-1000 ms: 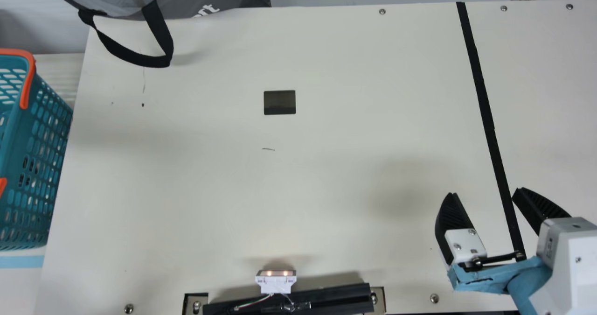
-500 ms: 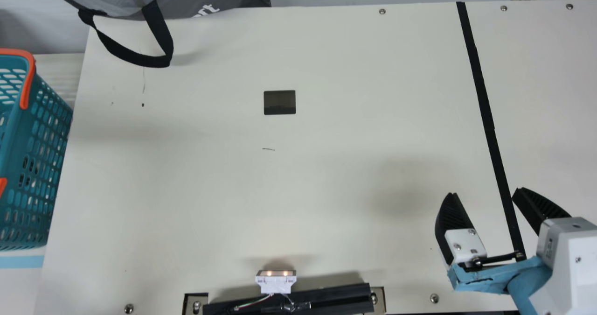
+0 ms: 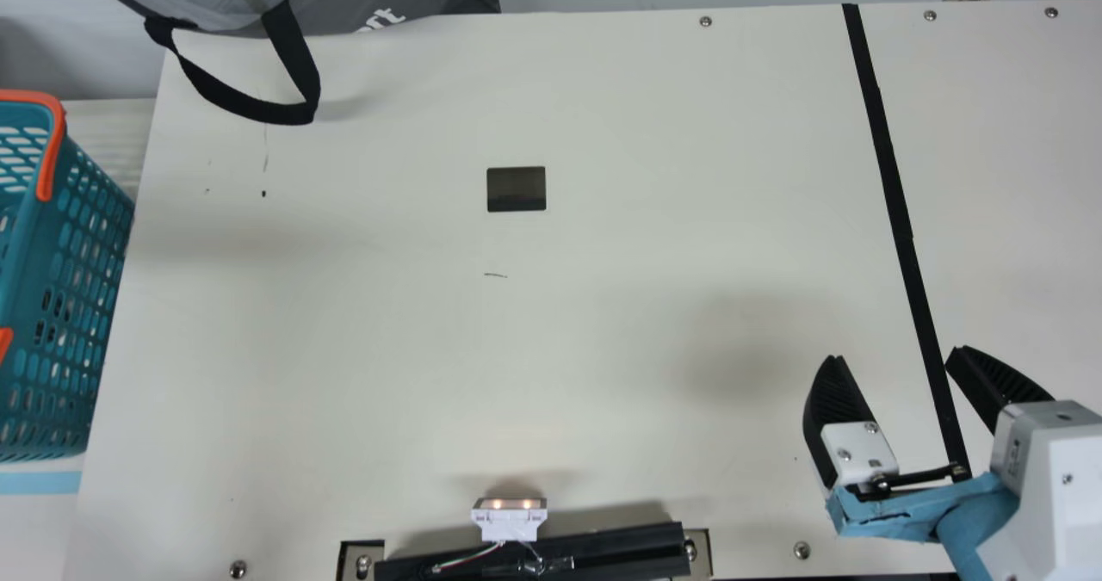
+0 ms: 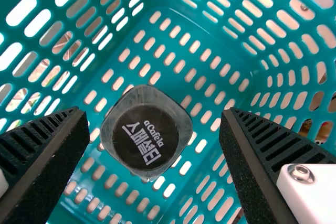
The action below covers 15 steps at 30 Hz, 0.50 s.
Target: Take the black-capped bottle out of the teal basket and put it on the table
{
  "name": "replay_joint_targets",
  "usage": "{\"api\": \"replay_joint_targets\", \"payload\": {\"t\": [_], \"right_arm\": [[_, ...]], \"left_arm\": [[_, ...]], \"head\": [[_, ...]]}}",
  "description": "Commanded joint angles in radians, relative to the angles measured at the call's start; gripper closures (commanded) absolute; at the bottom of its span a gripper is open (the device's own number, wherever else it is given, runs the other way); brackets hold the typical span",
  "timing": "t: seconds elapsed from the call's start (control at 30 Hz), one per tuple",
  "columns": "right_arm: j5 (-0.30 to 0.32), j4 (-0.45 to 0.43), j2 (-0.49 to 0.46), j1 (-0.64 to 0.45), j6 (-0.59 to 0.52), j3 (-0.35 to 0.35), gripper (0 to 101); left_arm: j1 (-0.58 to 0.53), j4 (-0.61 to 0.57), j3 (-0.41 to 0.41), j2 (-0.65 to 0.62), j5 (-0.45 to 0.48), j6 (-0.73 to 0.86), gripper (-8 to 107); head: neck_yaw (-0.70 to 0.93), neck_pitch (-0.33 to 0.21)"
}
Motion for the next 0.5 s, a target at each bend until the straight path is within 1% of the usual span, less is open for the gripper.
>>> {"api": "replay_joint_targets", "payload": {"t": [0.0,0.47], "right_arm": [[0.0,0.0,0.0,0.0,0.0,0.0,10],[-0.001,0.0,0.0,0.0,0.0,0.0,10]], "left_arm": [[-0.001,0.001,-0.002,0.004,-0.002,-0.001,-8],[0.001,0.011,-0.006,0.032,-0.007,0.003,-8]], "head": [[0.008,-0.004],[0.008,-0.004]]}}
